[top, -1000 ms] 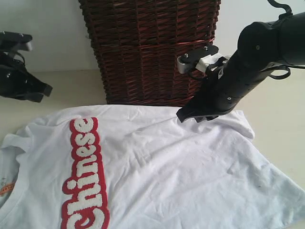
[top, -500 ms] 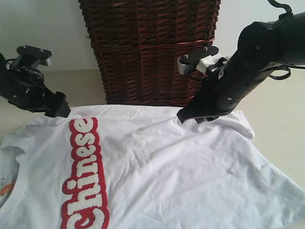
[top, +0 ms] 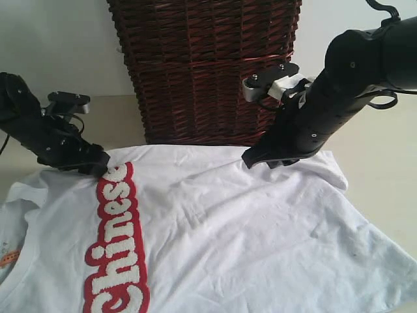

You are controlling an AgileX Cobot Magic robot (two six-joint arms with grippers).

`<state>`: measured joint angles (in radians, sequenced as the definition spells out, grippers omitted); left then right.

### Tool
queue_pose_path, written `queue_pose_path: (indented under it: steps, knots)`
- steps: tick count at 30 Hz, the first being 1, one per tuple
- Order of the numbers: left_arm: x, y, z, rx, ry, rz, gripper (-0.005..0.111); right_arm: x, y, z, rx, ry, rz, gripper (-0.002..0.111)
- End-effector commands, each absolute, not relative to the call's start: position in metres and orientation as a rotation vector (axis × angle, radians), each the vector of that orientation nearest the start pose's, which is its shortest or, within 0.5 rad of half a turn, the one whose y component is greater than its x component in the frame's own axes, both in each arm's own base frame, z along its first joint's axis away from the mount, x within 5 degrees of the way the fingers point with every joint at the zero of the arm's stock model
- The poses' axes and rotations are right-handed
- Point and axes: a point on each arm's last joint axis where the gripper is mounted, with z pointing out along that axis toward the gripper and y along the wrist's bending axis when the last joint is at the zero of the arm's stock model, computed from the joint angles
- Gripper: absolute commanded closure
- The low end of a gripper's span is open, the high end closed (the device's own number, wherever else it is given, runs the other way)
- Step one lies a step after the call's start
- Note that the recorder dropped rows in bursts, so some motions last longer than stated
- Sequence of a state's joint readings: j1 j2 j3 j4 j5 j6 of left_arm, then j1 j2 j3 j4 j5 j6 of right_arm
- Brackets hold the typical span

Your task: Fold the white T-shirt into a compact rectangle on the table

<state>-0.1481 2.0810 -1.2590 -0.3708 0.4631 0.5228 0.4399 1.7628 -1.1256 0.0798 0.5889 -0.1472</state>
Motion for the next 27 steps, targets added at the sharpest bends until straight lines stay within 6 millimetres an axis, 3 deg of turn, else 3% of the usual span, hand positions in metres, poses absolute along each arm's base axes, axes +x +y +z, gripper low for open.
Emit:
queue_pose_path:
  steps: [1,4,5,9,15,18,21,23,25,27]
  knots:
    - [0.400,-0.075,0.114,0.527,2.711,-0.213,0.066,0.320,0.153,0.199,-0.713,2.617,0.164,0.093]
    - [0.398,-0.074,0.115,0.573,2.724,-0.196,0.101,0.320,0.153,0.199,-0.713,2.617,0.164,0.093]
    - [0.397,-0.073,0.116,0.585,2.726,-0.195,0.106,0.320,0.153,0.199,-0.713,2.617,0.164,0.093]
    - [0.397,-0.073,0.127,0.590,2.702,-0.188,0.105,0.320,0.153,0.199,-0.713,2.617,0.164,0.093]
    - [0.396,-0.075,0.163,0.616,2.591,-0.140,0.105,0.320,0.153,0.199,-0.714,2.619,0.163,0.093]
    - [0.389,-0.082,0.175,0.722,2.581,-0.103,0.105,0.320,0.153,0.199,-0.714,2.619,0.163,0.093]
    - [0.377,-0.096,0.173,0.866,2.627,-0.081,0.102,0.320,0.153,0.199,-0.714,2.621,0.163,0.093]
    - [0.371,-0.105,0.169,0.891,2.646,-0.084,0.094,0.320,0.153,0.199,-0.714,2.621,0.163,0.093]
    - [0.359,-0.123,0.162,0.972,2.657,-0.093,0.079,0.320,0.153,0.199,-0.718,2.620,0.159,0.093]
    - [0.343,-0.136,0.153,1.049,2.710,-0.106,0.076,0.320,0.153,0.198,-0.718,2.622,0.160,0.093]
